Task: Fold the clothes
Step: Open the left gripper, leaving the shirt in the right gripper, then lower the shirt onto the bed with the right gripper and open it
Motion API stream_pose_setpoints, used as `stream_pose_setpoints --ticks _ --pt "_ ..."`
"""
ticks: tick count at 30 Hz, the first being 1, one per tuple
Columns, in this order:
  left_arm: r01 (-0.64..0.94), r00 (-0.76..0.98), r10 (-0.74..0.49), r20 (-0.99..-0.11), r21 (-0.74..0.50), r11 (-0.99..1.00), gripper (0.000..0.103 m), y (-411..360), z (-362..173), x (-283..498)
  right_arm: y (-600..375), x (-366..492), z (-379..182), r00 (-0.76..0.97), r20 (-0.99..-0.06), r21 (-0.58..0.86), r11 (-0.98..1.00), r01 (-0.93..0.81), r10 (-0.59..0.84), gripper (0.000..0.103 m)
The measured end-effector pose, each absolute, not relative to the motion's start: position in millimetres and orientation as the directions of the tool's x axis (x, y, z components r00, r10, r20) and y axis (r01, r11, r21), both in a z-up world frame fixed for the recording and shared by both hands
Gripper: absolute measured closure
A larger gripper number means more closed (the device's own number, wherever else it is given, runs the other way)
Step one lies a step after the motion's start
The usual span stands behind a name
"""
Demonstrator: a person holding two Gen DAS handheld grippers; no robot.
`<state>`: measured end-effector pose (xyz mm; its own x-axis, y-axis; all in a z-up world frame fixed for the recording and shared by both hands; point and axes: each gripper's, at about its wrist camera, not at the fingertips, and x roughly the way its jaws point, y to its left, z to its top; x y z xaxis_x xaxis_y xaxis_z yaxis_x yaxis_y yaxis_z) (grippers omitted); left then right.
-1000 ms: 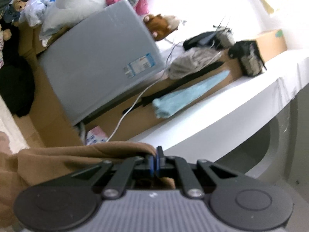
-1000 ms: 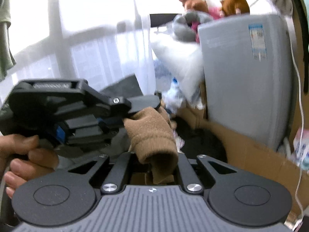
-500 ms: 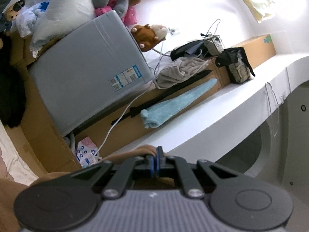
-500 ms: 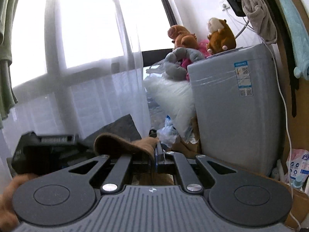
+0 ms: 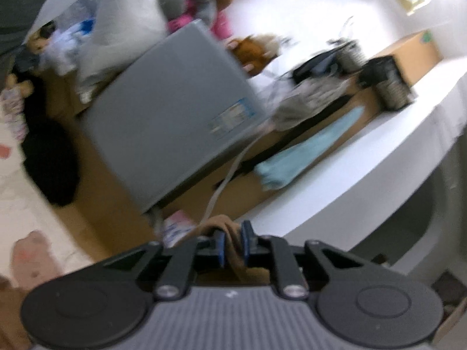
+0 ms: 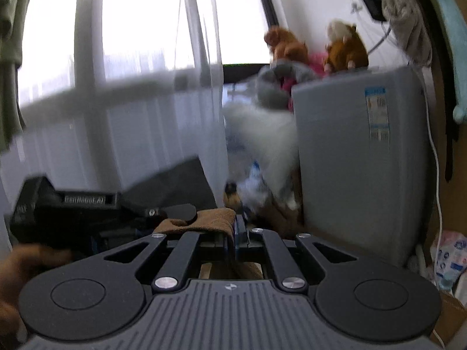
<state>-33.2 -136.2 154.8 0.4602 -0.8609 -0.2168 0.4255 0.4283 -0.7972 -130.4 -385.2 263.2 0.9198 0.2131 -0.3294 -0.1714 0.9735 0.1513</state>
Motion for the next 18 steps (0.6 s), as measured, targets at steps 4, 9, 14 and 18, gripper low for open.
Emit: stream_pose_setpoints --ticks 4,9,14,18 --pt "0.352 0.501 -0.792 -0.348 -0.754 0.554 0.054 -130.0 127.2 -20.6 -381.3 -115.9 226.0 0.877 -0.449 0.099 0.985 -0.141 0.171 0.098" --pt "0.295 0.517 -0.715 -0.471 -0.686 0.665 0.054 -117.2 94.8 -3.6 -398.1 -100.7 181.1 0.820 -0.565 0.054 0.996 -0.074 0.092 0.098" --pt "0.247 0.488 -0.628 -0.606 -0.594 0.766 0.053 -114.5 53.5 7.5 -427.0 -94.0 139.3 0.755 -0.655 0.006 1.000 0.021 -0.012 0.098" --pt "0.224 0.434 -0.559 -0.707 -0.516 0.827 0.053 -110.5 18.9 14.1 -445.2 -93.8 97.4 0.677 -0.732 -0.044 0.997 0.065 -0.076 0.098"
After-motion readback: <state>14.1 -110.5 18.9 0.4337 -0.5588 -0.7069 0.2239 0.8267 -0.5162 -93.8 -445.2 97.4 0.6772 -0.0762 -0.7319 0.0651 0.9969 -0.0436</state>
